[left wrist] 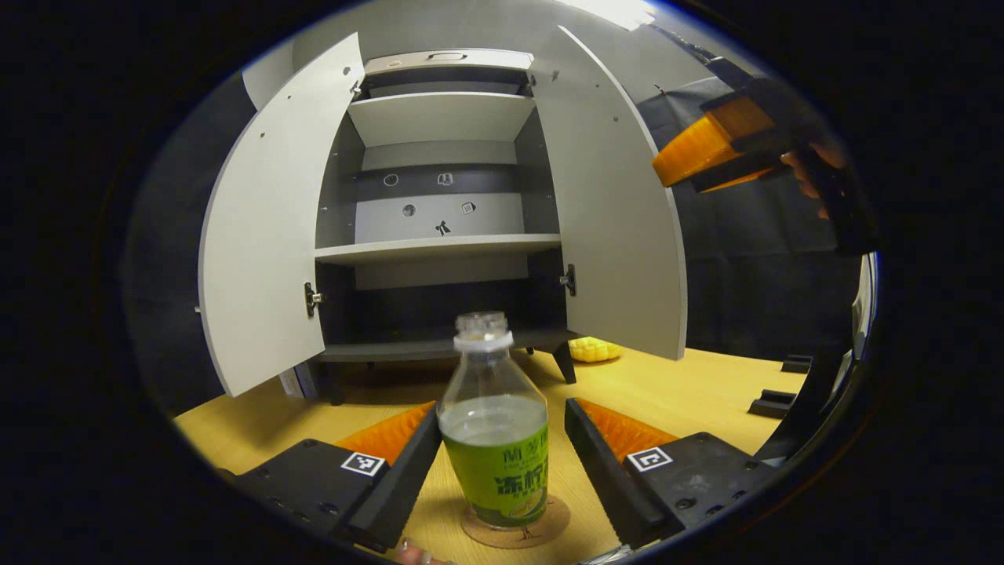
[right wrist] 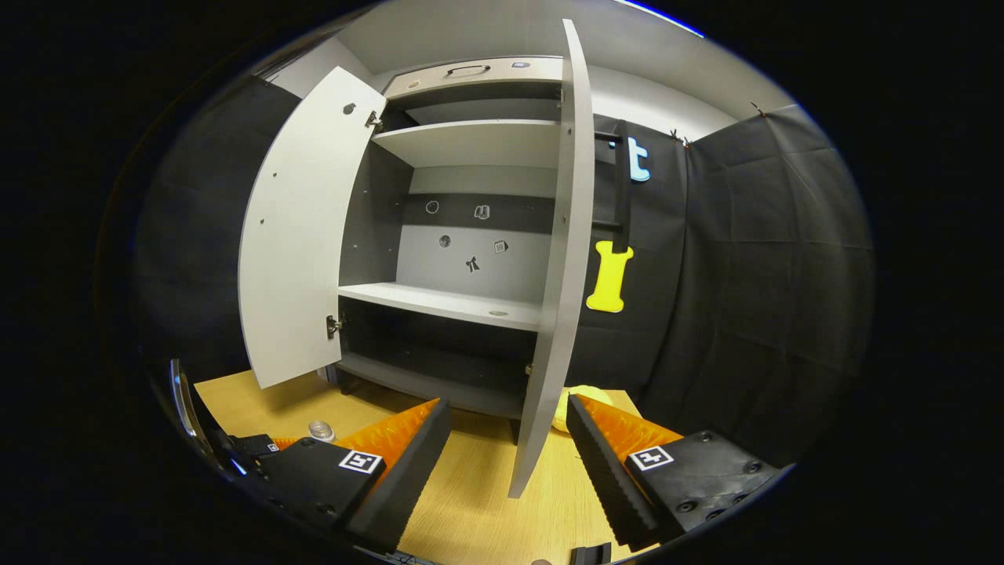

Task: Grasp the bottle in the cabinet with the left hand and place it on the coaster, then close the right door with the right hand and the left door with the left hand.

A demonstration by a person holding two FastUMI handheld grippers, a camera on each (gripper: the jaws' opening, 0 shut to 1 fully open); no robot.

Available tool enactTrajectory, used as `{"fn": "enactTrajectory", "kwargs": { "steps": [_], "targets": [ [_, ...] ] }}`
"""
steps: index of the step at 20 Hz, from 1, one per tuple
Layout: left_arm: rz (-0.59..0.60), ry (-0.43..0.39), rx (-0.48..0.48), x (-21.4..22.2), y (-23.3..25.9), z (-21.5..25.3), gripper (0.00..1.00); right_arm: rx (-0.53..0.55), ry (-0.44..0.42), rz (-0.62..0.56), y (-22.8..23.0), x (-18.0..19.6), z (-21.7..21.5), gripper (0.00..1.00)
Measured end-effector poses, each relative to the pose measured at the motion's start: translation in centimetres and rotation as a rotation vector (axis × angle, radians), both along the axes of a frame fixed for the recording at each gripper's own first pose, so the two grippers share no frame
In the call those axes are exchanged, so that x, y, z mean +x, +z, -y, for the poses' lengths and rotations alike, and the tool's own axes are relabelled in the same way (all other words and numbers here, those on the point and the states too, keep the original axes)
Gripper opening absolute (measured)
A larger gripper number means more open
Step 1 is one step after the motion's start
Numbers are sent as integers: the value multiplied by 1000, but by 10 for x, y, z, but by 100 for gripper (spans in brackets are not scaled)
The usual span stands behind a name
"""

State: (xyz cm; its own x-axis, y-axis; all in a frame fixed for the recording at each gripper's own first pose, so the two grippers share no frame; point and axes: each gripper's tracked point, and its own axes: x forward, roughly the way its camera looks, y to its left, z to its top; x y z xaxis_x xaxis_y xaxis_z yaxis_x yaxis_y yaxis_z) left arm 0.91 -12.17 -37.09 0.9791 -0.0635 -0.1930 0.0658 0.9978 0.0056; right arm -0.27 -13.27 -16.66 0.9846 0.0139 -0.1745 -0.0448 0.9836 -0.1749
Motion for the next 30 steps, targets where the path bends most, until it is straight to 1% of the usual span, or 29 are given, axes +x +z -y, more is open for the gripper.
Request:
{"fn": "enactTrajectory", "kwargs": {
  "steps": [4,6,8,10,11,13,14,15,17,19,21,25,27,28,29,30],
  "targets": [
    [50,-12,-38,25,65,-14,96,22,-34,58,46,1,2,98],
    [76,-31,-28,34,107,-23,96,23,-59,109,77,3,4,98],
    [96,-31,-12,34,149,-40,96,30,-91,162,109,2,9,98],
    [84,-48,-13,27,179,-56,96,31,-159,195,131,2,25,98],
    [72,-53,-9,22,191,-68,96,29,-208,200,137,2,38,98],
    [52,-58,6,10,212,-96,96,31,-283,196,140,4,58,98],
    [38,-45,26,5,220,-114,96,32,-311,198,141,7,66,98],
    [26,-19,57,-1,227,-137,96,36,-334,196,140,10,72,98],
    [23,43,106,-12,244,-178,96,51,-344,200,141,21,75,98],
    [8,108,110,-19,253,-213,96,55,-331,200,142,33,76,98],
    [-2,183,104,-28,260,-244,96,31,-318,196,142,42,78,98],
    [-33,336,123,-46,268,-299,96,8,-241,177,140,53,69,98],
    [-37,392,112,-53,269,-321,96,-14,-227,172,139,57,73,96],
    [-42,414,101,-54,268,-329,96,-9,-216,170,139,58,72,95],
    [-52,440,92,-56,266,-337,92,8,-198,162,139,60,69,95],
    [-57,465,94,-57,265,-345,96,32,-180,154,137,61,65,95]
  ]
}}
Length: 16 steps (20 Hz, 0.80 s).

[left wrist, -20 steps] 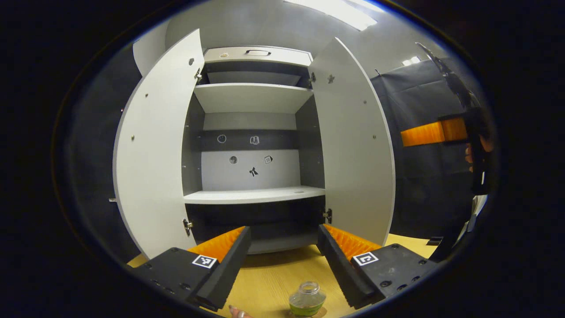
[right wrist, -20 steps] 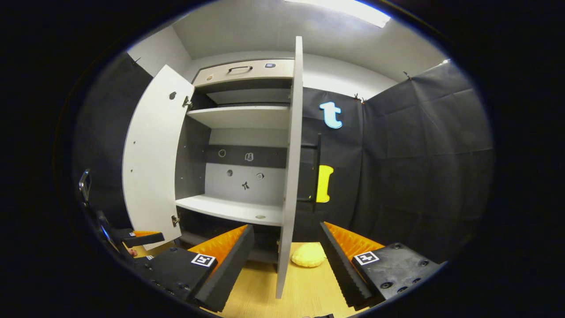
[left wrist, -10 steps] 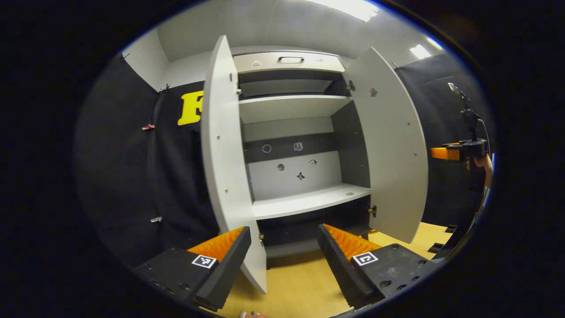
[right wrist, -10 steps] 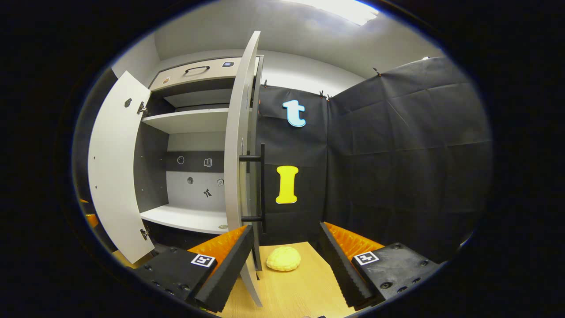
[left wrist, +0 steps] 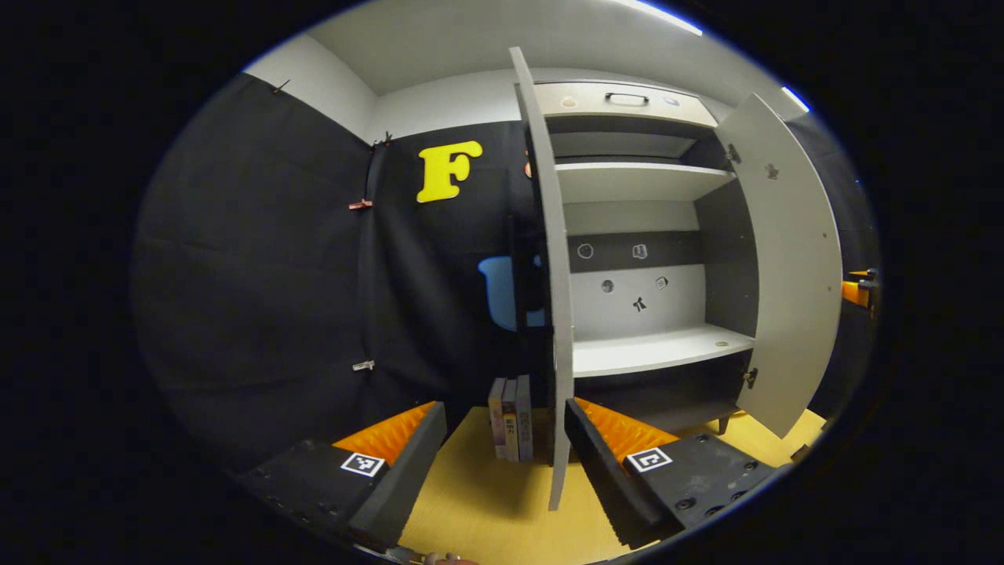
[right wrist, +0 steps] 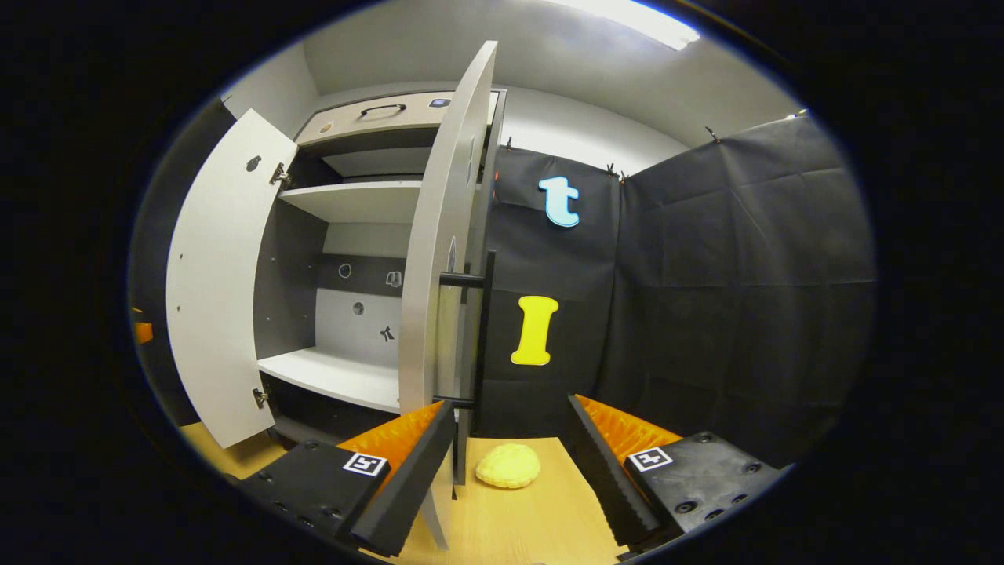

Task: Grasp the bottle in the cabinet with the left hand and place it on the coaster, then close the right door with the right hand and the left door with the left hand.

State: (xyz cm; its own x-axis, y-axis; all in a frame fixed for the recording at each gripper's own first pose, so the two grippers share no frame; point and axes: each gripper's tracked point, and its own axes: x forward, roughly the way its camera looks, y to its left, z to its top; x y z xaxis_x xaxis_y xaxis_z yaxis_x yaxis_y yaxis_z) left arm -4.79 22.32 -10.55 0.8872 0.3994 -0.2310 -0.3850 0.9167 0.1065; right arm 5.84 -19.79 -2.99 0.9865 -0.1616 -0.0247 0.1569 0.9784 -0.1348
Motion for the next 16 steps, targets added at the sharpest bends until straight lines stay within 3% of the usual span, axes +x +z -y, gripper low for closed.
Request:
{"fn": "enactTrajectory", "kwargs": {
  "steps": [3,5,16],
  "targets": [
    [-4,53,40,-5,1,-15,96,34,53,-9,-5,4,-16,96],
    [-8,58,51,-4,1,-17,93,30,99,-8,-8,7,-27,95],
    [-8,65,66,4,14,-21,96,94,371,-33,-24,69,-139,96]
  ]
}}
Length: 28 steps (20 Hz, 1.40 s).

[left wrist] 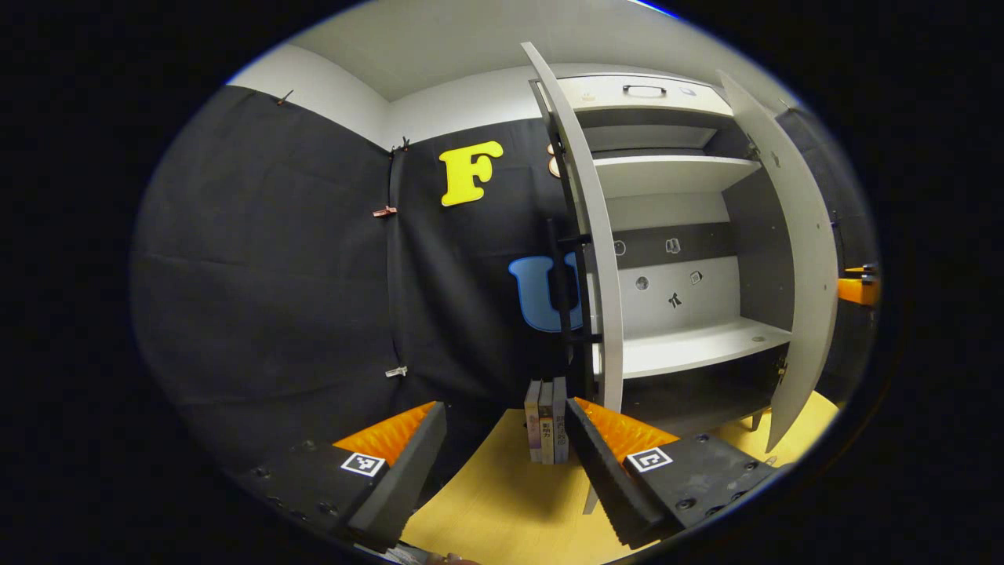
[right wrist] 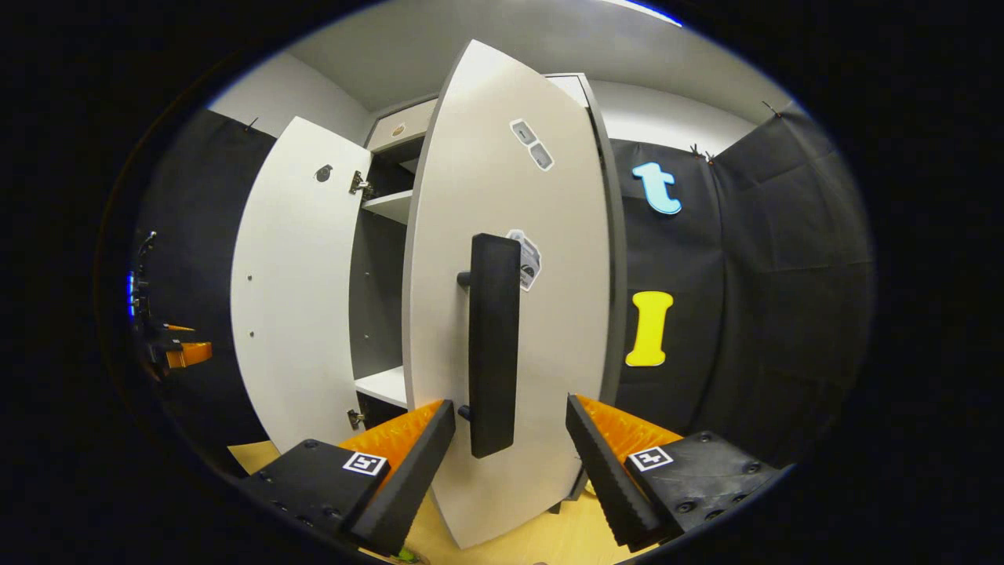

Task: Grasp the bottle in the cabinet with the left hand and place it on the coaster, then close the right door with the right hand and the left door with the left hand.

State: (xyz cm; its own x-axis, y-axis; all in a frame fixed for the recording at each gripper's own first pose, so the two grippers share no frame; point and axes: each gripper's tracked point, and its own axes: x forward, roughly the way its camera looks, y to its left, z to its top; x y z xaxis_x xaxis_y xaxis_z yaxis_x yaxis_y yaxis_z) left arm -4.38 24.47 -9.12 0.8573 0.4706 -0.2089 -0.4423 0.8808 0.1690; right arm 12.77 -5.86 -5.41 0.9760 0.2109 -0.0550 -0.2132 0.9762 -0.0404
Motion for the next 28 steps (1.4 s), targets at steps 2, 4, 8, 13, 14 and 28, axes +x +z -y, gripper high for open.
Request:
{"fn": "enactTrajectory", "kwargs": {
  "steps": [2,4,8,13,14,28],
  "targets": [
    [20,-18,-6,8,12,1,96,28,39,13,4,12,-17,96],
    [52,-45,-26,19,24,3,100,46,63,35,11,17,-26,98],
    [64,-76,-15,43,31,-5,96,41,80,34,8,15,-24,98],
    [99,-117,-47,70,34,-1,96,27,61,5,-1,11,-11,98],
    [95,-127,-51,69,32,-1,92,25,56,6,-1,11,-8,98],
    [108,-315,-116,100,31,71,87,34,34,-10,-4,22,16,98]
  ]
}}
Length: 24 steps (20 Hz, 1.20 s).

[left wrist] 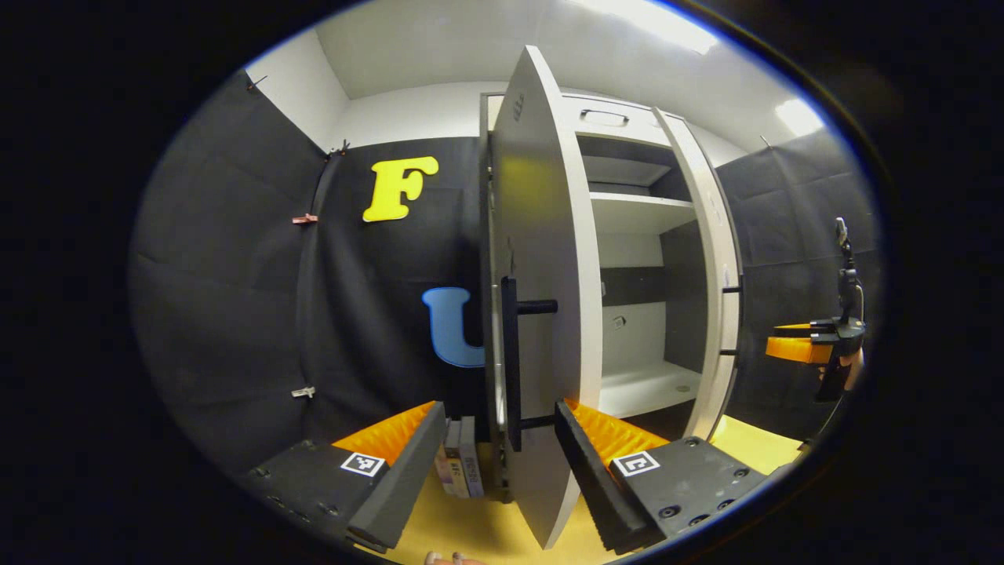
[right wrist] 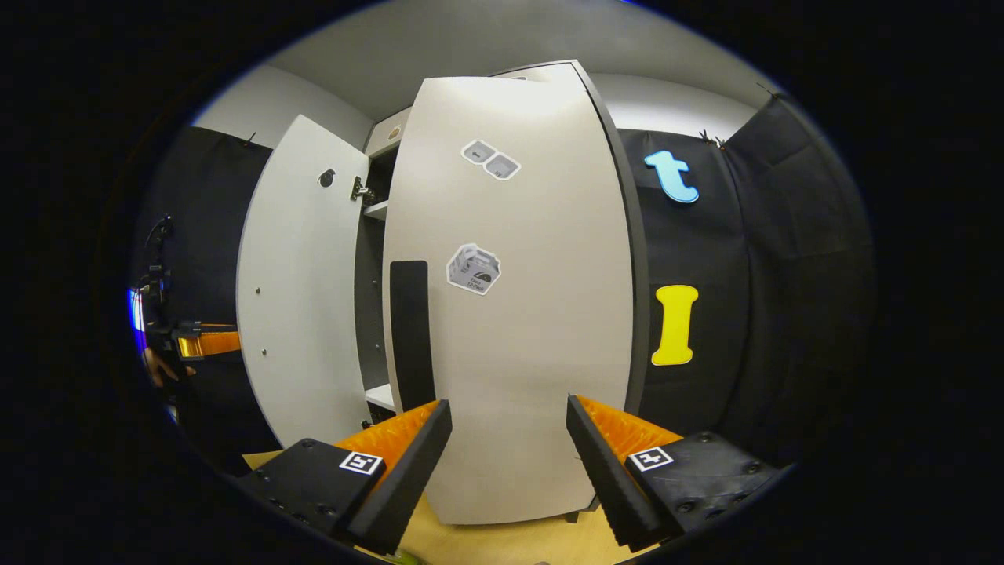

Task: Grasp the bottle in the cabinet with the left hand and place it on the coaster, then close the right door with the right hand and the left door with the left hand.

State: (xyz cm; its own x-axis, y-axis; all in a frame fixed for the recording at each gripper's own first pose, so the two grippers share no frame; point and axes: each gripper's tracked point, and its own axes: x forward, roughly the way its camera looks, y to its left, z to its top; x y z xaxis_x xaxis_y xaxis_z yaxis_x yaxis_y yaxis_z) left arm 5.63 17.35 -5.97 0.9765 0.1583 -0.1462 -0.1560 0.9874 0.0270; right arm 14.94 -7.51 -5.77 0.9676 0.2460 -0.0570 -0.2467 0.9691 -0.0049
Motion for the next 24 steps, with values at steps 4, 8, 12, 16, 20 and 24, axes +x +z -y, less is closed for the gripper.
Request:
{"fn": "enactTrajectory", "kwargs": {
  "steps": [4,8,12,16,20,24],
  "targets": [
    [14,-78,-28,22,-3,35,90,-15,2,-3,-1,-4,8,98],
    [-5,-161,-29,52,-17,71,91,-7,-9,4,4,-5,20,98],
    [2,-223,-39,75,-20,105,93,1,-31,14,9,-8,34,98],
    [6,-229,-34,78,-20,115,96,1,-45,12,8,-9,45,98],
    [-12,-178,-38,62,-23,104,96,3,-25,18,9,-2,44,98],
    [-1,-127,-58,44,-20,99,96,21,-15,-2,3,12,38,97]
  ]
}}
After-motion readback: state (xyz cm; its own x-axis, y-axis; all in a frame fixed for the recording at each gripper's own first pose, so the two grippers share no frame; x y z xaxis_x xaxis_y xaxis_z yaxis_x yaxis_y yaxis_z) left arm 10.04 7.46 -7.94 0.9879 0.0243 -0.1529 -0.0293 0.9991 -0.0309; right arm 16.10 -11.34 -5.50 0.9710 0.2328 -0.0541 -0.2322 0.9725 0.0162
